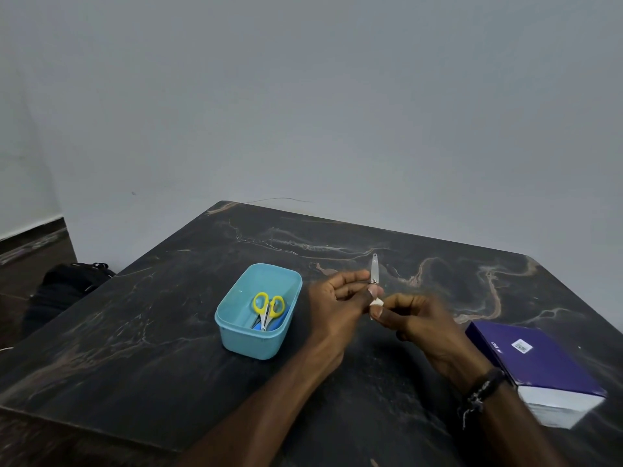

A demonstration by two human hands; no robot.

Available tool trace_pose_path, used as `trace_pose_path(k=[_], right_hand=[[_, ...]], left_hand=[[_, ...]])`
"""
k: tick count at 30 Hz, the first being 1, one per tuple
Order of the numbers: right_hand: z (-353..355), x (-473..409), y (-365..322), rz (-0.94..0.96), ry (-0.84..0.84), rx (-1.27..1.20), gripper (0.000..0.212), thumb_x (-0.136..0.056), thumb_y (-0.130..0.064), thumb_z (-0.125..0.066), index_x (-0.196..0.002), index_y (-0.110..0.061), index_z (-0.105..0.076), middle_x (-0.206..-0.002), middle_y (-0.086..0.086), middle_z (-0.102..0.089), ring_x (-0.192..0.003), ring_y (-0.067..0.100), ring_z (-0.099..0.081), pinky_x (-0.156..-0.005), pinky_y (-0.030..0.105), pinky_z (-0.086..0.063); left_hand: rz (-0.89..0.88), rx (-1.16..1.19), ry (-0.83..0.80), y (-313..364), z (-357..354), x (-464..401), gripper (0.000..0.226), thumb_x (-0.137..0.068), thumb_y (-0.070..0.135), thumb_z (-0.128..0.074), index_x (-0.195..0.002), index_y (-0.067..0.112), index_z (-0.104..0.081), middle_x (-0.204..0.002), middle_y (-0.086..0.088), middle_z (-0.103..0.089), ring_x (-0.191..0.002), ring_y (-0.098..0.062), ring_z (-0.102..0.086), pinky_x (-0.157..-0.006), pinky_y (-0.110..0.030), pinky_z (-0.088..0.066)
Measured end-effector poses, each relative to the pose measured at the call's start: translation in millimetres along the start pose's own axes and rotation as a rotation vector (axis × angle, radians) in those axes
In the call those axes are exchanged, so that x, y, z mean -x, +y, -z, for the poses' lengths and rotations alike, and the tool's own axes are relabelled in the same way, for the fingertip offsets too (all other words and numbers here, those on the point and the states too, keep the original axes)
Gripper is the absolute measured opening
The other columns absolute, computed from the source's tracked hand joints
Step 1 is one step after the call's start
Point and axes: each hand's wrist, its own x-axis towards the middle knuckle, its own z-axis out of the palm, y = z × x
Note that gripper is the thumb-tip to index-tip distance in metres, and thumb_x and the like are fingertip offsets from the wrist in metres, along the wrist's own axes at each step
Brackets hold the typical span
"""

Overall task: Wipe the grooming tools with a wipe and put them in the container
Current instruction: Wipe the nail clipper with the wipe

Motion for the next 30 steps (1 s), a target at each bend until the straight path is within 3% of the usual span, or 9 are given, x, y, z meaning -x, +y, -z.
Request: trace_pose_path(k=[5,9,16,20,30], right_hand=[[1,-1,-1,0.065,0.129,0.029,0.014,-0.087,-0.010,-0.065,-0.075,-0.010,-0.073,-0.058,-0.005,-0.067,-0.054,-0.002,-0.058,-0.048,0.010,-0.041],[9,-7,3,0.052,0.292,0.008,0.014,-0.091,-0.016,-0.063,-0.083,-0.014,-0.075,-0.083,0.012,-0.072,-0.069,0.015,-0.058,-0.054,0.023,-0.043],[6,-10,8,0.004,0.262,-0.017,0.016,-0.093,-0.014,-0.060,-0.088,-0.016,-0.076,-0.087,0.009,-0.074,-0.072,0.017,-0.057,-0.057,0.026,-0.041],[7,-11,9,-0.015,0.245,-0.074,0.016,-0.093,-0.014,-0.060,-0.092,-0.012,-0.076,-0.092,0.014,-0.073,-0.073,0.018,-0.055,-0.057,0.027,-0.040],[7,-12,7,-0.066,0.199,-0.217,0.018,-0.093,-0.012,-0.057,-0.089,-0.009,-0.075,-0.083,0.007,-0.072,-0.073,0.016,-0.057,-0.060,0.028,-0.040]], left_hand=[[-0.009,-0.012,0.049,-2,3,-3,0.029,-0.081,-0.007,-0.069,-0.106,0.006,-0.067,-0.083,-0.009,-0.075,-0.075,-0.016,-0.071,-0.070,-0.028,-0.057],[0.002,-0.070,0.034,-6,4,-5,0.031,-0.082,-0.005,-0.068,-0.110,0.008,-0.066,-0.079,-0.004,-0.074,-0.072,-0.013,-0.069,-0.070,-0.027,-0.057],[-0.021,-0.156,-0.025,-9,0,-2,0.030,-0.084,-0.010,-0.063,-0.112,-0.001,-0.066,-0.084,-0.007,-0.071,-0.064,-0.002,-0.067,-0.065,-0.015,-0.055],[-0.073,-0.212,-0.046,-9,1,0,0.026,-0.084,-0.009,-0.064,-0.107,0.001,-0.069,-0.080,-0.002,-0.072,-0.067,-0.002,-0.068,-0.066,-0.015,-0.054],[-0.138,-0.252,-0.011,-9,1,1,0.026,-0.082,-0.010,-0.065,-0.102,0.005,-0.072,-0.082,0.001,-0.073,-0.073,-0.004,-0.070,-0.069,-0.017,-0.056]])
